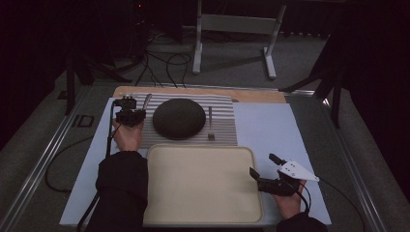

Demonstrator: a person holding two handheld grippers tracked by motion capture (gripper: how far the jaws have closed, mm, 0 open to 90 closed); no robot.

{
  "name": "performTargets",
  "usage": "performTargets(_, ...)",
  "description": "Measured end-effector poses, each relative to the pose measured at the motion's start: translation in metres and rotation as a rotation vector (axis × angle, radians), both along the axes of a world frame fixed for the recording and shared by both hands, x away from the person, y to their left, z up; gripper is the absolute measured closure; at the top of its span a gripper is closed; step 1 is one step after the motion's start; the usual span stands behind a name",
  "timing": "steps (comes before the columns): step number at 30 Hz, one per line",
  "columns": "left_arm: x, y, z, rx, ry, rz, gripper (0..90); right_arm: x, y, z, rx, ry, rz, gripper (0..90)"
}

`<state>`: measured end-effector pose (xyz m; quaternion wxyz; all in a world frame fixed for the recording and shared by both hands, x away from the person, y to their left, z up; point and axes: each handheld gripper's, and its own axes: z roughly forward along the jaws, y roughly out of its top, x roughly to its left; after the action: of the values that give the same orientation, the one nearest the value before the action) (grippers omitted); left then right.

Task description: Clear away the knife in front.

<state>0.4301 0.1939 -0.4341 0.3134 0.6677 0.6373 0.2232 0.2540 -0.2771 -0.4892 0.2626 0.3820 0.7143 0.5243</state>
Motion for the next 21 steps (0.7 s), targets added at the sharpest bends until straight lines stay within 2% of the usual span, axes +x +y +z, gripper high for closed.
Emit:
performTargets(6, -0.008, -0.007, -0.006, -0.010, -0.007, -0.003, 80.4, 0.000, 0.001, 0.000, 0.000, 0.002, 0.001, 7.8)
performTargets(18, -0.026, -0.020, -0.013, 0.006, -0.009, -0.029, 80.4, 0.000, 0.001, 0.000, 0.000, 0.001, -0.001, 7.8)
performTargets(21, -0.030, -0.023, -0.014, 0.025, -0.013, -0.026, 80.4, 0.000, 0.001, 0.000, -0.001, 0.000, 0.001, 7.8)
